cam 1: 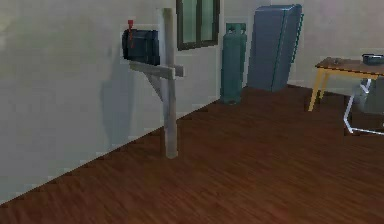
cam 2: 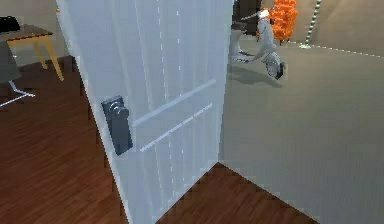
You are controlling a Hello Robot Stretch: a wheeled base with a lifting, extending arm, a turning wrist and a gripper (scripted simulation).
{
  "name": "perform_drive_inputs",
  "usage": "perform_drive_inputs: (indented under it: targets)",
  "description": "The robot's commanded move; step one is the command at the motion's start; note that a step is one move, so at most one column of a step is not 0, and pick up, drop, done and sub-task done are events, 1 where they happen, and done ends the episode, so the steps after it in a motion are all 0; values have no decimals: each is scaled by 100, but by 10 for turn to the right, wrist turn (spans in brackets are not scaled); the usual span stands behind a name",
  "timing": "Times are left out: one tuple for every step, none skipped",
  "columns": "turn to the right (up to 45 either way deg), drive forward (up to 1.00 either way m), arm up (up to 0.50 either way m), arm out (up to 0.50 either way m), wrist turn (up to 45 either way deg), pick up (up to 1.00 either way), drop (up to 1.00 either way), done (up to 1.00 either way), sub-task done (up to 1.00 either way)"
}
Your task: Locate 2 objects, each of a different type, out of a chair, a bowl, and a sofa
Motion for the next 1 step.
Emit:
perform_drive_inputs:
  targets:
    - [0, 35, 0, 0, 0, 0, 0, 0, 0]
